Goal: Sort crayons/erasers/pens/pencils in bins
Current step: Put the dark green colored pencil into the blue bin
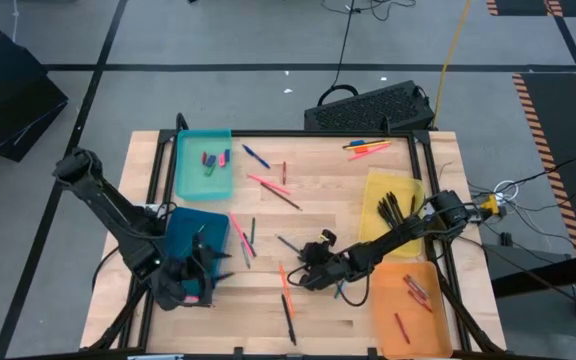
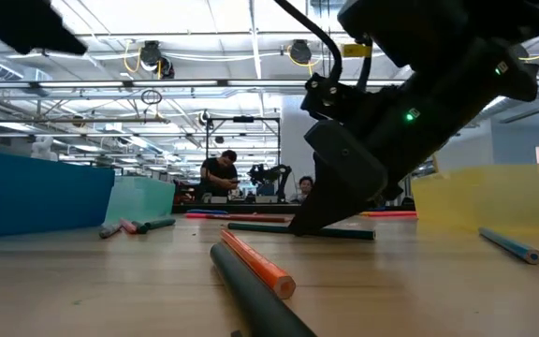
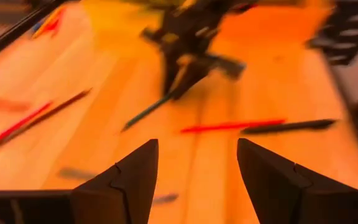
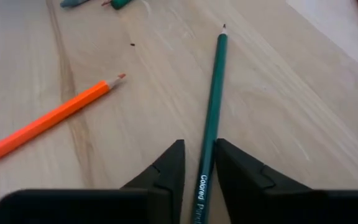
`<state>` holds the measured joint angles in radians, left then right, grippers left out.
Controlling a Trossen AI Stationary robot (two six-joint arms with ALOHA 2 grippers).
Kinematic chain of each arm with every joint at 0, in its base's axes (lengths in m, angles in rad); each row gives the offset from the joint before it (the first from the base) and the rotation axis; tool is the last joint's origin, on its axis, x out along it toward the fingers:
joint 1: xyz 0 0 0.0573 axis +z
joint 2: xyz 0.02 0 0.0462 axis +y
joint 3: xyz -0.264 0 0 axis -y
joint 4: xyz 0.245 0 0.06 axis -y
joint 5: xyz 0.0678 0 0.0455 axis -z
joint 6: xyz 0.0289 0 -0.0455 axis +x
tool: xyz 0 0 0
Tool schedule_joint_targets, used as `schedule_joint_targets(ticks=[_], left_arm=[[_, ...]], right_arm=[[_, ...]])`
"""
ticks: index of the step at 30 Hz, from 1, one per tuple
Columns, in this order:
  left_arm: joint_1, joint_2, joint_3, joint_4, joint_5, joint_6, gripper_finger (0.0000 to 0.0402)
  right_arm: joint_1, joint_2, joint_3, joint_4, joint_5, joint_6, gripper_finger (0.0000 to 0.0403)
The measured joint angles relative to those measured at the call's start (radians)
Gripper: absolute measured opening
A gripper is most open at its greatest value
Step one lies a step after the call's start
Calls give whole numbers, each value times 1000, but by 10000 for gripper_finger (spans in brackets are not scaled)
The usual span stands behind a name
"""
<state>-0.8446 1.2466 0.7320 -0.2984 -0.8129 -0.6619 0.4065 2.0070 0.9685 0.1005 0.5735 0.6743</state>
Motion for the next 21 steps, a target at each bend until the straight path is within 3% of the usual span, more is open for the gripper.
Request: schedule_joint_targets(ticks=[3,6,15,21], left_arm=[[36,0,-47,190,77,164,219],[85,1,-78,275,163,248,221],[281,26,-84,275,362,345,246],[410,65,-85,266,397,530,279]], right_arm=[[0,1,-40,33,-2,-6,53],[0,1,-62,40,-17,-19,27],[-6,3,-67,104,-26,-136,14],[-33,-46,-70,213,-45,-311,15]])
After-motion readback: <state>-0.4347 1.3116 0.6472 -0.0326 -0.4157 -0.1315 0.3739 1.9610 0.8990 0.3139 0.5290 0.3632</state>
